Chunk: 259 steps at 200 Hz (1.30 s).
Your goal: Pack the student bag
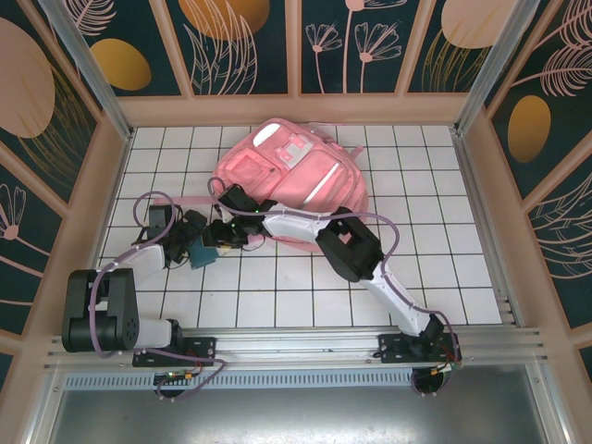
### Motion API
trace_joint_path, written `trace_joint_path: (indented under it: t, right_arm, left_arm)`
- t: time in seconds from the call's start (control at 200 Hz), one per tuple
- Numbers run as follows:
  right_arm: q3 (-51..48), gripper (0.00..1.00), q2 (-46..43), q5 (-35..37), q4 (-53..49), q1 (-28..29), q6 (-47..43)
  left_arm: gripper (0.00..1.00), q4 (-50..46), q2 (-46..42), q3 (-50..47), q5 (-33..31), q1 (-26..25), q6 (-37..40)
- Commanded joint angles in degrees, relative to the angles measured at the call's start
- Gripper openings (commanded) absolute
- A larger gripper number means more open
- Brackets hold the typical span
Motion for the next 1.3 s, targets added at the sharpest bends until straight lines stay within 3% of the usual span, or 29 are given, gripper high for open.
trace_joint_path:
  t: [0.0, 0.355, 0.45, 0.54, 0.706, 0.856, 1.021, 1.106, 1.291]
  right_arm:
    - [1.64, 0.5, 3.33, -5.63, -0.41, 0.14, -1.34]
    - [6.59, 0.47, 7.26, -13.52, 7.58, 0.21, 6.34]
    - [6.3, 0.4, 7.33, -13.41, 8.78, 0.21, 7.46]
    - [5.77, 0.27, 6.68, -12.7, 8.41, 0.14, 7.32]
    - [0.56, 0.12, 1.18, -9.27, 6.56, -0.17, 3.94]
    - [-8.49, 0.05, -9.46, -5.26, 5.36, -0.13, -0.46]
    - [-30.85, 0.02, -29.53, 3.93, 13.14, -1.37, 0.93]
    - [-40.03, 0.01, -40.14, 9.89, 12.89, -3.19, 1.19]
    - [-52.62, 0.01, -66.47, 28.35, 2.1, -12.15, 2.58]
  left_arm:
    - [0.96, 6.91, 7.28, -3.04, 17.2, -4.22, -3.6]
    - [0.94, 10.16, 7.49, -3.98, 18.05, -6.31, -7.47]
    - [0.94, 10.43, 6.7, -4.44, 18.04, -6.31, -8.25]
    - [0.94, 9.62, 5.98, -4.0, 17.96, -6.31, -7.9]
    - [0.95, -1.4, 2.77, 2.28, 13.54, -6.31, -1.3]
    - [0.96, -12.58, -5.46, 10.04, 4.09, -6.35, 6.1]
    - [0.93, -19.67, -8.0, 20.65, 1.52, -8.37, 12.31]
    - [0.94, -23.22, -6.25, 27.16, -2.13, -12.44, 16.44]
    - [0.95, -30.13, 4.02, 43.14, -12.67, -27.27, 25.02]
